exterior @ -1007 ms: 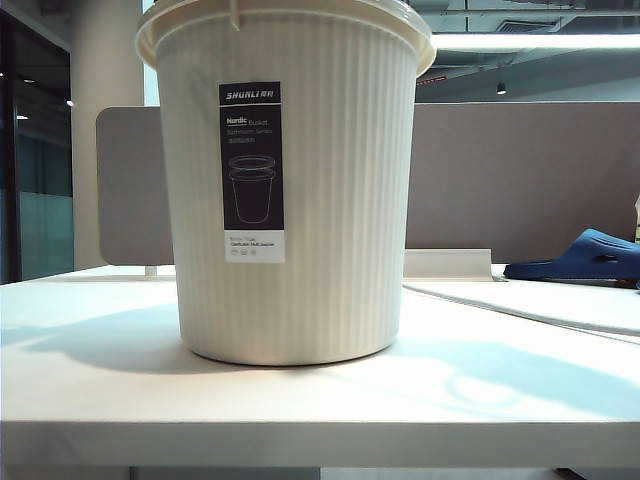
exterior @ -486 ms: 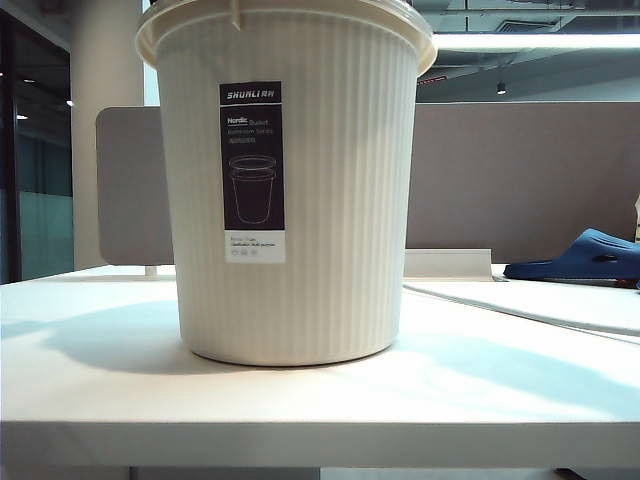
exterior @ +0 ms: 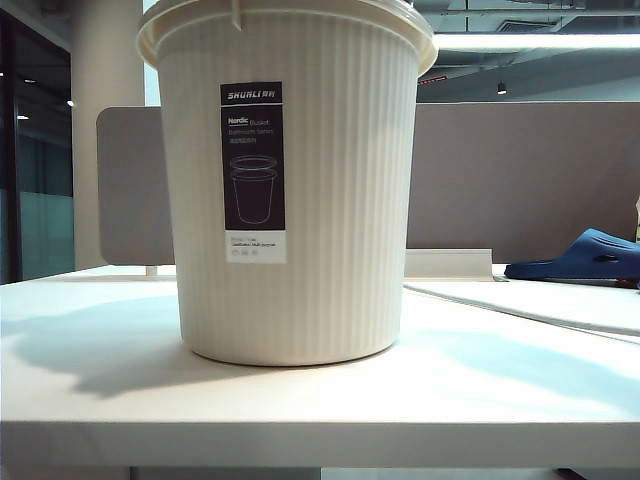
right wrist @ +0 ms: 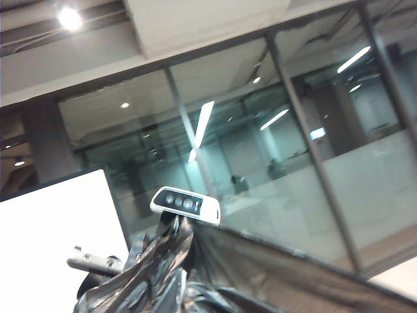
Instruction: Open the ring lid of the trash can, pull out the black garbage bag inside, and place it on the table.
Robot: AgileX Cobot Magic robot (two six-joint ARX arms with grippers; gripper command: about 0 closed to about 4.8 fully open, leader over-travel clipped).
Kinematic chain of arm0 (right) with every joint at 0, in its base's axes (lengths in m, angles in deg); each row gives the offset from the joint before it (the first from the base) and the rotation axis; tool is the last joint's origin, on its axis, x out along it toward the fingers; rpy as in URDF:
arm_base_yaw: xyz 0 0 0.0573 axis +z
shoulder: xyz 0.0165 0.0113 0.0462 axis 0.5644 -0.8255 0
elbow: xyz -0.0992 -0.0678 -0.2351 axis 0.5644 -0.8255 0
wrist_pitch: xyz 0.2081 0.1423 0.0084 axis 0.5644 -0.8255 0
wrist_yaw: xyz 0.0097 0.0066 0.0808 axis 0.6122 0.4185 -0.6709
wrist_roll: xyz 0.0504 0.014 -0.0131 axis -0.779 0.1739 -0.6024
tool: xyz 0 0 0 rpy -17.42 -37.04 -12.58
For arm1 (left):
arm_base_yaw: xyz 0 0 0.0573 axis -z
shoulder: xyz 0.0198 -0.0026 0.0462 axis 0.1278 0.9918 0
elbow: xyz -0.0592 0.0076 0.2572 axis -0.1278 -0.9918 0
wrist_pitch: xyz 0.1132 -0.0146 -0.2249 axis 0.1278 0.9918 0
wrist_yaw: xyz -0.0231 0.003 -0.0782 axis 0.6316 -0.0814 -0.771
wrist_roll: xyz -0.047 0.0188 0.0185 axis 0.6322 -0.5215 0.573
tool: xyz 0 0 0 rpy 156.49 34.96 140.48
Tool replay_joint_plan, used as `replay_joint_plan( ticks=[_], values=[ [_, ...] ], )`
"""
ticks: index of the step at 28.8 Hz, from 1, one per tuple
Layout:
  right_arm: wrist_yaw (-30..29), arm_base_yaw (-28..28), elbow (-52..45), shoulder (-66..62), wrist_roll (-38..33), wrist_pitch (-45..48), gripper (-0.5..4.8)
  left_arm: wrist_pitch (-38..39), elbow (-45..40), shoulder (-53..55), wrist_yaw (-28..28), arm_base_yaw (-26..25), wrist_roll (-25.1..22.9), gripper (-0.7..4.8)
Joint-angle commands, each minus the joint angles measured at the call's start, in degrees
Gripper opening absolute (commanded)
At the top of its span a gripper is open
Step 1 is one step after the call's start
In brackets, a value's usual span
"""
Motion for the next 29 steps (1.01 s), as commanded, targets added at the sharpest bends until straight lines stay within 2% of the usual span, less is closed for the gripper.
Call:
replay_joint_plan(
  ticks=[1, 8, 17, 18, 19, 28, 29],
  values=[
    [0.4, -0.6, 1.6, 0.2, 0.1, 0.6, -0.01, -0.2, 3.8, 2.1, -0.3, 1.7, -0.1, -0.06],
    [0.2, -3.3, 6.3, -0.1, 0.1, -0.9, -0.01, 1.1, 11.4, 6.6, -0.7, 3.3, 0.0, -0.06],
    [0.9, -4.5, 9.3, -0.7, 0.1, -2.0, -0.01, 1.3, 13.2, 6.6, -0.5, 3.3, 0.0, -0.05],
    [0.8, -4.9, 9.9, -0.8, -0.1, -2.1, -0.01, 1.4, 13.2, 6.6, -0.7, 3.3, 0.0, 0.03],
    [0.8, -5.2, 10.5, -0.8, -0.1, -2.3, -0.01, 1.7, 13.2, 6.6, -0.9, 3.3, 0.0, 0.34],
    [1.0, -6.7, 14.1, -0.8, -0.2, -4.4, -0.01, 1.7, 13.2, 6.6, -2.9, 3.3, -0.1, 0.37],
    [0.9, -6.8, 14.6, -0.8, -0.2, -4.7, -0.01, 1.7, 13.2, 6.6, -3.3, 3.3, -0.1, 0.65]
  ],
)
